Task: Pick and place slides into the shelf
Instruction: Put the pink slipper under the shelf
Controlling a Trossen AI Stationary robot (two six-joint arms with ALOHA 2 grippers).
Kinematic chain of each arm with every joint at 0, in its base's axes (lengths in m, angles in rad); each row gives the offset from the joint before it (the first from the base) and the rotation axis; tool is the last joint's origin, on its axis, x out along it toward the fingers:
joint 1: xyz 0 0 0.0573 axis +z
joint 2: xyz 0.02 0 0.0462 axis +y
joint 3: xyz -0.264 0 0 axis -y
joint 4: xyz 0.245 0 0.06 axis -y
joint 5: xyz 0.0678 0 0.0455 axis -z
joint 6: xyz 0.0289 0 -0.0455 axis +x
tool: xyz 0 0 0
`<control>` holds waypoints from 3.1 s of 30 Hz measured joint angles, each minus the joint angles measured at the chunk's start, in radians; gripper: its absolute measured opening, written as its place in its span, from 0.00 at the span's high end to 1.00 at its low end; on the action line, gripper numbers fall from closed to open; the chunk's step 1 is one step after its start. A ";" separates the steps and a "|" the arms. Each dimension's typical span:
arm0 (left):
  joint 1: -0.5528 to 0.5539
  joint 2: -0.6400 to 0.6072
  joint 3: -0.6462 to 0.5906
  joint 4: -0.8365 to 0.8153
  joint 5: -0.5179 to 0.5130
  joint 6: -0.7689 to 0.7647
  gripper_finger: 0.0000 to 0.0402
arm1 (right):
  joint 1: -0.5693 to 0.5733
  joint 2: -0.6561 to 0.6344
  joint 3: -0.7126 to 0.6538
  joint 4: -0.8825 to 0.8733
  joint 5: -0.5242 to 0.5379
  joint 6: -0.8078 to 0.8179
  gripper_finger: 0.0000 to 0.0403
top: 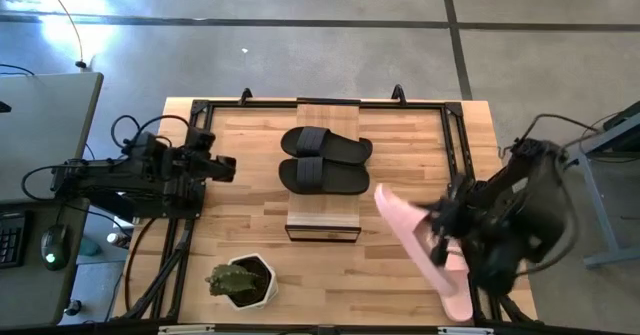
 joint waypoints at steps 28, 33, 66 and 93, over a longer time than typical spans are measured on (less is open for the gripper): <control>0.001 0.087 0.012 -0.125 0.010 -0.473 0.70 | -0.807 0.284 0.262 0.796 -0.939 -1.915 1.00; 0.000 0.119 0.012 -0.091 -0.085 -0.488 0.70 | -0.840 0.339 0.262 0.750 -0.962 -1.932 1.00; 0.000 0.242 0.011 -0.094 -0.096 -0.408 0.49 | -0.844 0.408 0.262 0.716 -1.060 -2.028 1.00; 0.000 0.274 0.011 -0.097 -0.034 -0.372 0.94 | -0.867 0.413 0.262 0.780 -1.084 -1.944 1.00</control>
